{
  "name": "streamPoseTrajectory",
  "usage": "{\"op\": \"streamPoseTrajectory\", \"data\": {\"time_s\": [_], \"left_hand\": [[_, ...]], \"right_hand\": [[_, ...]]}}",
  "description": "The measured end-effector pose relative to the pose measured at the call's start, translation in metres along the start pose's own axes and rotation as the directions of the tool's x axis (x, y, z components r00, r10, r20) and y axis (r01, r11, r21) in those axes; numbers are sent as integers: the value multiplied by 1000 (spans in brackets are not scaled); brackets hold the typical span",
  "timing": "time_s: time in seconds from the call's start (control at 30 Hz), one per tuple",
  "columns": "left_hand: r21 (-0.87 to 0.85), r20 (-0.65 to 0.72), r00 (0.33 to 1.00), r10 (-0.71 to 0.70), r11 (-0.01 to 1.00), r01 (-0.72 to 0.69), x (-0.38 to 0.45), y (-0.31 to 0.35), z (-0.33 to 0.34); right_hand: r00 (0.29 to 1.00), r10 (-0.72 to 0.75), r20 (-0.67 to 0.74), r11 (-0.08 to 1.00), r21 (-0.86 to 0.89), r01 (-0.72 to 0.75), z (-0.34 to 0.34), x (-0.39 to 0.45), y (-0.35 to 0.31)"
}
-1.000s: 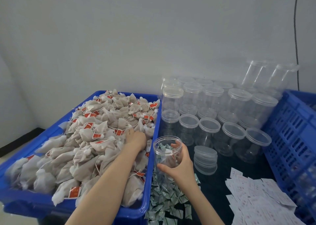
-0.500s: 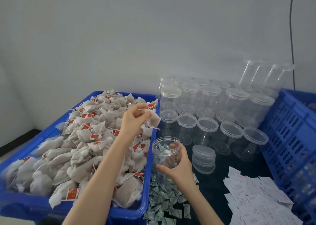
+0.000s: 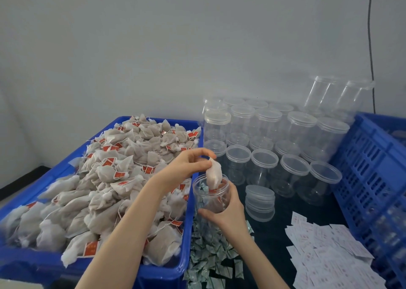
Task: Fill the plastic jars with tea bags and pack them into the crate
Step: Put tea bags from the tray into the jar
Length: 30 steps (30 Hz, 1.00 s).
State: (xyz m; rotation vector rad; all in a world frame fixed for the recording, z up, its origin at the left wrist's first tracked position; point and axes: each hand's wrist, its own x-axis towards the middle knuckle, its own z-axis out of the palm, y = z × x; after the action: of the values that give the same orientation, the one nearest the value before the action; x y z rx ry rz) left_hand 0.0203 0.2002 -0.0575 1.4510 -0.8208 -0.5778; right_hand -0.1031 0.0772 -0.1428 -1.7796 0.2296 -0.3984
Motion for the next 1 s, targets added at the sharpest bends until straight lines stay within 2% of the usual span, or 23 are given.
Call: {"op": "streamPoseTrajectory", "data": {"time_s": [0.1, 0.2, 0.27, 0.3, 0.37, 0.43, 0.5, 0.6, 0.83, 1.0], "left_hand": [[216, -62, 997, -53, 974, 65, 5, -2, -3], [367, -335, 942, -8, 920, 138, 9, -10, -13], [582, -456, 890, 9, 760, 290, 10, -21, -26], [683, -456, 889, -45, 622, 382, 9, -26, -30], [813, -373, 879, -298, 352, 464, 7, -37, -33], [863, -282, 802, -526, 227, 451, 6, -44, -26], [861, -274, 789, -550, 225, 456, 6, -46, -22], [849, -288, 811, -510, 256, 462, 5, -43, -25], [893, -257, 860, -440, 232, 386, -1, -38, -28], [884, -243, 903, -355, 303, 357, -5, -29, -29]], "right_hand": [[1000, 0, -10, 1000, -2, 0, 0, 0, -2], [1000, 2, -18, 1000, -11, -2, -1, -2, -1], [1000, 3, -15, 1000, -26, -3, -2, -4, 1], [1000, 2, -15, 1000, -29, -3, -2, -4, 2], [1000, -3, -14, 1000, -29, 3, -3, -5, 4], [1000, -1, -17, 1000, -25, 1, -3, -5, 4], [1000, 1, -20, 1000, -15, -2, -3, -4, 4], [1000, 3, -26, 1000, -8, -3, -4, -4, 3], [1000, 4, -30, 1000, -12, -4, -7, -4, 5], [1000, 1, -30, 1000, -10, -1, -7, -2, 5]]}}
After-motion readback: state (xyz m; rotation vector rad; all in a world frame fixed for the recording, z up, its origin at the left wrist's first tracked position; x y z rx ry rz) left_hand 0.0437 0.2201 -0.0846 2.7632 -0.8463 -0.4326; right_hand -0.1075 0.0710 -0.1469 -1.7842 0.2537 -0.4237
